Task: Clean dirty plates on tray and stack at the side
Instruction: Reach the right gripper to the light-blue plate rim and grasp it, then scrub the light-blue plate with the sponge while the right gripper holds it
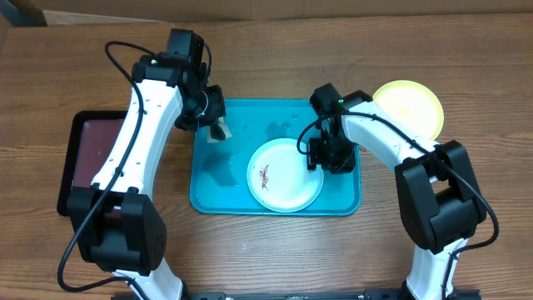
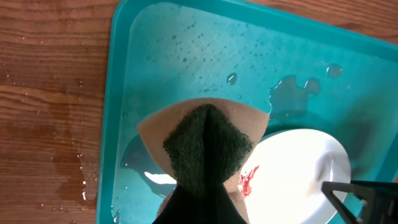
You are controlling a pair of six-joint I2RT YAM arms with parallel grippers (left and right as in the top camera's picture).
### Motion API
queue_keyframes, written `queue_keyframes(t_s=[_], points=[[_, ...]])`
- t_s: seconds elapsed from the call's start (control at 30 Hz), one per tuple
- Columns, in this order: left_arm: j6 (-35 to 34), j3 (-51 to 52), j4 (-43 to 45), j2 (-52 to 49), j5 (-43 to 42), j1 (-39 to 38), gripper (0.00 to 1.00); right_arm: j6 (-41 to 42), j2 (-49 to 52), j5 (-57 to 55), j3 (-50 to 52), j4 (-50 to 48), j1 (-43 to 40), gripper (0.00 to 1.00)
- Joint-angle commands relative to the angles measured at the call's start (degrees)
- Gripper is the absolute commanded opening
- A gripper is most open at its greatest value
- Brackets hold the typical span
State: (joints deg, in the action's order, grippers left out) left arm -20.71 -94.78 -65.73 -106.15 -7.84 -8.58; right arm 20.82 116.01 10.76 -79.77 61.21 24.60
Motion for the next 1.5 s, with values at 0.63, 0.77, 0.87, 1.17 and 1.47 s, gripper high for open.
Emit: queue_keyframes(t_s=[0.63, 0.77, 0.87, 1.17, 1.47], points=[[5.6, 0.2, 0.7, -0.5, -6.0, -2.1, 0.04, 4.4, -0.1, 4.0, 2.7, -17.2, 1.8, 0.04], [5.7, 0.2, 1.4, -2.1, -6.8, -4.5, 0.04, 4.1, 0.0, 3.9, 2.7, -20.1, 3.3, 0.04], [4.6, 0.2, 1.7, -4.2, -6.8, -6.4, 0.04, 2.8, 0.0, 3.3, 2.7, -21.6, 4.9, 0.04], [3.4, 0.2, 2.8, -13.2, -6.9, -8.0, 0.04, 5.1, 0.0, -1.7, 2.7, -21.9, 5.7, 0.04], [11.6, 0.2, 5.3, -18.8, -14.1, -7.7, 0.05, 4.5, 0.0, -1.7, 2.7, -23.1, 5.5, 0.04]])
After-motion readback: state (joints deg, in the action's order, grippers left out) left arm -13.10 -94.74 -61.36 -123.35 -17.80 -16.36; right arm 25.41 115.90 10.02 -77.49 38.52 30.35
